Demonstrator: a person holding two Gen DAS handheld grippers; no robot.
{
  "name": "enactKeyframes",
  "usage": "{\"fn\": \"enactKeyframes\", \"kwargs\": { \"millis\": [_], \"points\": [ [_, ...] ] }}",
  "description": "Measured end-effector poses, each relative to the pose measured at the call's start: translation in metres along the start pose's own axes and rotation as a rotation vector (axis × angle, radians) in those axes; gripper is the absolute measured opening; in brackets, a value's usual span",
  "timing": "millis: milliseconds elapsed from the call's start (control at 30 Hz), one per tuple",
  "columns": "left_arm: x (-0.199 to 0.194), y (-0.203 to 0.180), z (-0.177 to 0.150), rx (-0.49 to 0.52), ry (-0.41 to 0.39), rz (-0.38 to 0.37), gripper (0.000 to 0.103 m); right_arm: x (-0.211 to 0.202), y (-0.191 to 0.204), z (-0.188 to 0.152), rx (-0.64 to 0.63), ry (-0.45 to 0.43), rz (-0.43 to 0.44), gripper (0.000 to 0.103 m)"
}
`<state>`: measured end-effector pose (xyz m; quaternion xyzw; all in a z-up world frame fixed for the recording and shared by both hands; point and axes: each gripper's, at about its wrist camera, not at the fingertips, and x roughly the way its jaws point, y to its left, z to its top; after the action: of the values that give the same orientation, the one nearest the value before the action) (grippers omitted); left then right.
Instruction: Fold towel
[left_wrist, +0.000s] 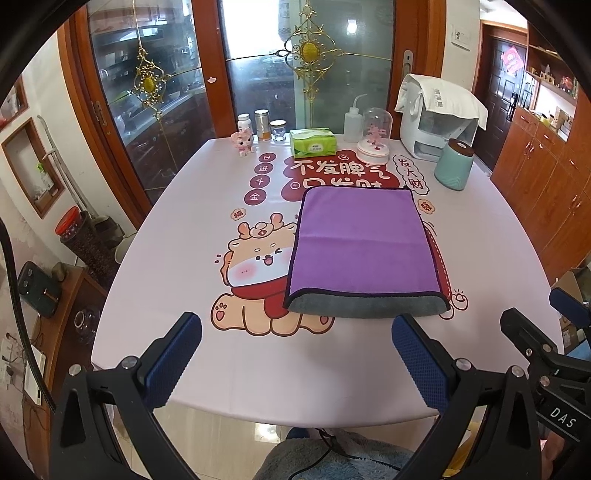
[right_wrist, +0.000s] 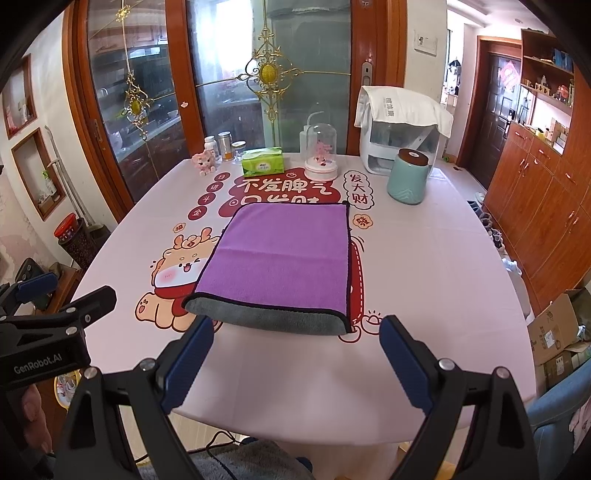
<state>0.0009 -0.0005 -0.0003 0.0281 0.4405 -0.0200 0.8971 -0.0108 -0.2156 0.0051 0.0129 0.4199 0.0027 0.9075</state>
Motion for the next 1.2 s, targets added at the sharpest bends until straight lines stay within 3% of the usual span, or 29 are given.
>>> {"fn": "enactKeyframes", "kwargs": {
  "millis": [1200],
  "points": [
    [0.0087,0.0034,-0.0079,0.001,0.019,-0.001,0.103,0.0081,-0.0003,0.0,0.01,0.014,-0.005,0.092]
  ]
}}
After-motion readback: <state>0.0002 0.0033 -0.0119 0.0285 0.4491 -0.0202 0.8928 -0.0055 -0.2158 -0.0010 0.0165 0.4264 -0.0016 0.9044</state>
